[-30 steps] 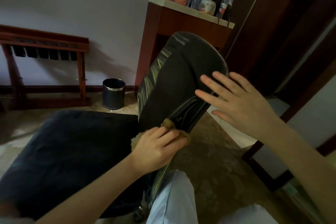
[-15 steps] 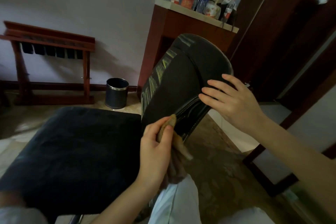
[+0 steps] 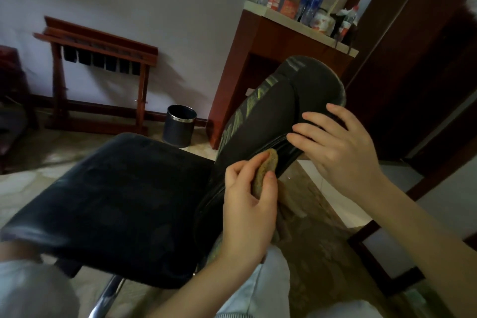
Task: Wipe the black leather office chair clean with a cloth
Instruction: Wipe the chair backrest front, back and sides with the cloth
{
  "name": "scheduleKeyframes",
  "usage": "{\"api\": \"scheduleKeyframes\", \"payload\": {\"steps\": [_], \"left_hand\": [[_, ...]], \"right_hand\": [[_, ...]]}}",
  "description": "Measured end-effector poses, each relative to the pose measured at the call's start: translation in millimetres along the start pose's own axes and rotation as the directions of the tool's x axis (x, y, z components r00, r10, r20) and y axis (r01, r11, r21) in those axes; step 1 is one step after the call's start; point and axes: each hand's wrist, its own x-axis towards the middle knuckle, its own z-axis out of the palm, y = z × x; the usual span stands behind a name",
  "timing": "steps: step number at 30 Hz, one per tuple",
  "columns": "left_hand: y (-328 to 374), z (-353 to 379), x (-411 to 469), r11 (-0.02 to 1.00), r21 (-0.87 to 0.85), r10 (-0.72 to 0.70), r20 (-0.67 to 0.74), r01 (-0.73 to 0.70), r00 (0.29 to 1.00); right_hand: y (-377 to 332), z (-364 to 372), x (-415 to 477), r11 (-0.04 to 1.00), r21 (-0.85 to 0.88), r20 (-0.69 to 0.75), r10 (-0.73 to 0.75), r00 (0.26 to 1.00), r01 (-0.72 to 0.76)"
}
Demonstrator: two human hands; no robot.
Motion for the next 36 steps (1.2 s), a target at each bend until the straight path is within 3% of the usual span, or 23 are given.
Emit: {"api": "scheduleKeyframes", "payload": {"steps": [3,6,9,15,19,23,29,36], "left_hand": [[3.8,-6.0,-0.1,0.984,0.153,0.087,0.017,-0.089,0.996],[-4.0,-13.4,-5.5,0.905,0.374,0.217,0.007,-0.204,0.976],[-16.0,-22.8,-14.3,0.846,0.454,0.329,-0.032,-0.279,0.944],[-43.8,-40.3,-33.6,0.806,0.552,0.289,-0.049,-0.215,0.956],[-66.3,-54.3,-45.1,0.818,0.566,0.149,-0.046,-0.097,0.988],[-58.8,-59.2,-40.7,0.906,0.423,0.025,-0.069,0.007,0.997],[-32.1,-64.6,-24.4,0.957,0.28,0.133,-0.183,-0.078,0.974],[-57.8,-46.9,-41.0,0.869,0.465,0.214,-0.044,-0.17,0.976]], "right_hand": [[-10.7,-11.8,10.7,0.999,0.003,-0.018,-0.032,0.999,0.032],[-22.9,-18.6,19.4,0.998,0.003,-0.045,-0.055,0.997,0.055],[-32.9,-21.7,26.4,0.999,0.008,-0.114,-0.052,0.992,0.053],[-37.4,-23.4,29.3,0.997,-0.018,-0.143,-0.076,0.987,0.074],[-37.6,-25.1,27.7,0.997,-0.037,-0.115,-0.067,0.991,0.063],[-55.6,-27.3,21.4,0.999,-0.048,-0.024,-0.005,1.0,0.004],[-82.3,-17.9,0.1,0.989,-0.132,0.055,-0.061,0.997,0.068],[-102.0,7.9,-4.4,0.986,-0.142,0.022,-0.083,0.996,0.086]]}}
